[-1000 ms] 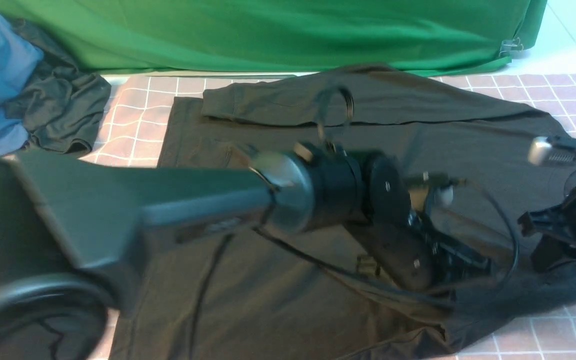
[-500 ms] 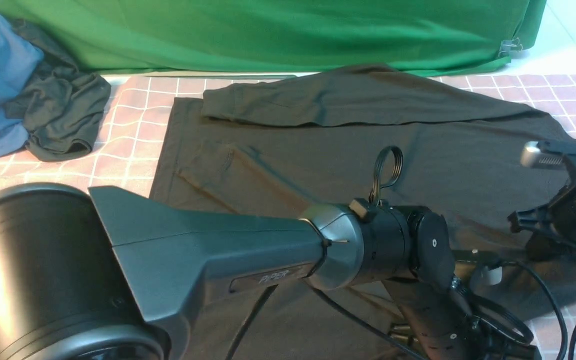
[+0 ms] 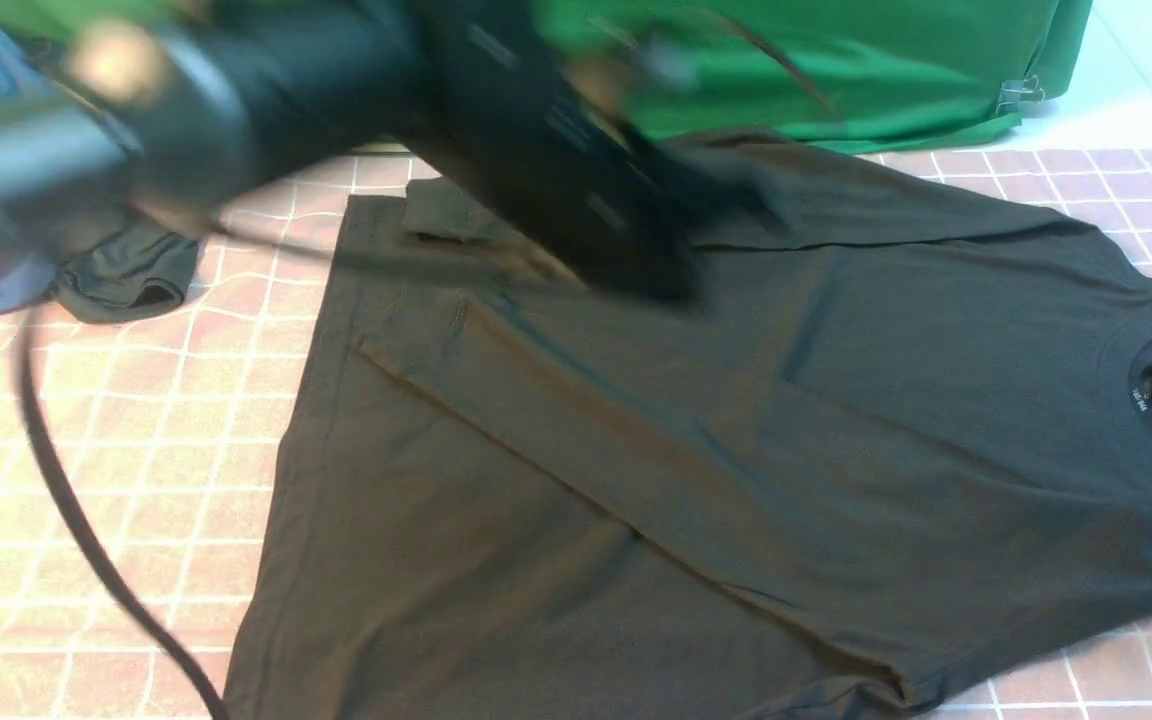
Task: Fold a long-sleeved shirt over a pink coffee tablecloth.
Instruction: 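Grab the top left corner of the dark shirt with the left gripper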
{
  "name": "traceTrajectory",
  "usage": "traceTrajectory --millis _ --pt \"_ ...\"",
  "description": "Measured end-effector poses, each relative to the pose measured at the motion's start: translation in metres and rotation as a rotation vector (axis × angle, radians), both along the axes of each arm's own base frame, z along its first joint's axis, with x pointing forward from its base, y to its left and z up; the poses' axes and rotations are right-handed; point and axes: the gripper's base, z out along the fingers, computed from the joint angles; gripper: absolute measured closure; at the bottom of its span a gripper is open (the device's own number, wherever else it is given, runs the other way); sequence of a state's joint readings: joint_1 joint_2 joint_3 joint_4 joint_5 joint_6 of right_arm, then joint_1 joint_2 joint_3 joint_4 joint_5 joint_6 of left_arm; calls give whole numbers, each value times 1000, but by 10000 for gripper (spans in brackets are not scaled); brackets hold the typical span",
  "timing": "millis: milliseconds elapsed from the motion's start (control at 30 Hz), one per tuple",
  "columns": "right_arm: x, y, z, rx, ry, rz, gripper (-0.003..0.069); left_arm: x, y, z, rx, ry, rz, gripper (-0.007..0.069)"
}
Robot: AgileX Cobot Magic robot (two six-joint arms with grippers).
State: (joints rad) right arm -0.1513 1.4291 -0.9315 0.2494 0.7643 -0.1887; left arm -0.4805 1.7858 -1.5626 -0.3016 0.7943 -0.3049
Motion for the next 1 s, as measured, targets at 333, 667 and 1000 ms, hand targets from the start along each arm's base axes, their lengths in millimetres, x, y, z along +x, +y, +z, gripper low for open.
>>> traceTrajectory --millis 333,667,1000 --pt "-31 24 51 6 -172 77 589 124 154 -46 9 25 430 575" --pt "-32 43 51 19 -172 163 589 173 161 -115 63 -135 443 269" --pt "-32 44 51 20 -172 165 589 189 157 -151 47 -208 465 125"
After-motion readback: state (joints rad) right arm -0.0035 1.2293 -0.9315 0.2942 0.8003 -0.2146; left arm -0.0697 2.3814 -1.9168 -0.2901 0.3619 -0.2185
